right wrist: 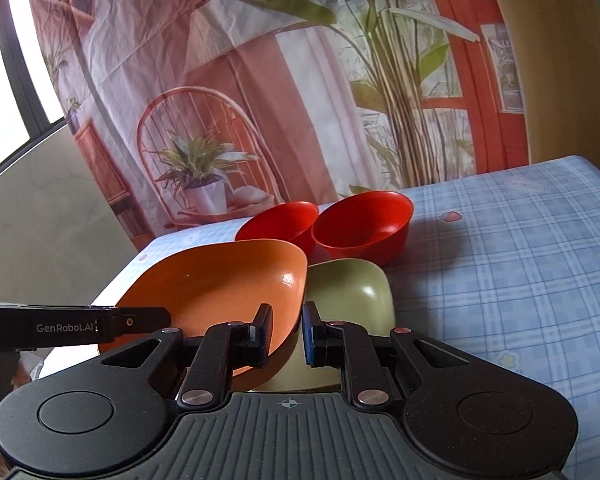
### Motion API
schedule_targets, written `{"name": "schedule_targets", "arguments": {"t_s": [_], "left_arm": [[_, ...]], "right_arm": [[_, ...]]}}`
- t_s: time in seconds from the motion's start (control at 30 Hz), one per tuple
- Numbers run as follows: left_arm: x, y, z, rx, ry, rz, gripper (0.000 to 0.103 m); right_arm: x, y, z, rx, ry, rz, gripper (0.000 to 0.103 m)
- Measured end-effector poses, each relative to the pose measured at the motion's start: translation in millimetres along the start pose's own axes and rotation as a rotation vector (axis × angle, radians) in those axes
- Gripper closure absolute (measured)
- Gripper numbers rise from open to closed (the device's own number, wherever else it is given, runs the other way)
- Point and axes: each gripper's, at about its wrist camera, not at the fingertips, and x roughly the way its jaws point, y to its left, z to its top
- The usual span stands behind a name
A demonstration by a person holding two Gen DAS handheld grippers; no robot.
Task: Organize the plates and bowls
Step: 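Carry the orange plate onto the olive-green plate and open both grippers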
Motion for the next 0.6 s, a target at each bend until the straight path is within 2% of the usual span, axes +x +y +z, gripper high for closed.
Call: {"name": "schedule_targets", "arguments": {"t_s": [0.17,0.37,0.6], "left_arm": [[22,-12,7,0.070,0.024,-0.028,0.077],[49,-19,10,0.109,0.075,-0.037,0.077],[66,-23,9,0.149,0.116,-0.035,0.076]], "right_arm": [[6,-20,2,0.024,-0.003,-0.035,0.088],[17,-36,0,0.046,0.018,-0.056,0.088],[30,-43,5,0.009,0.046,-0.084,0.088]]}}
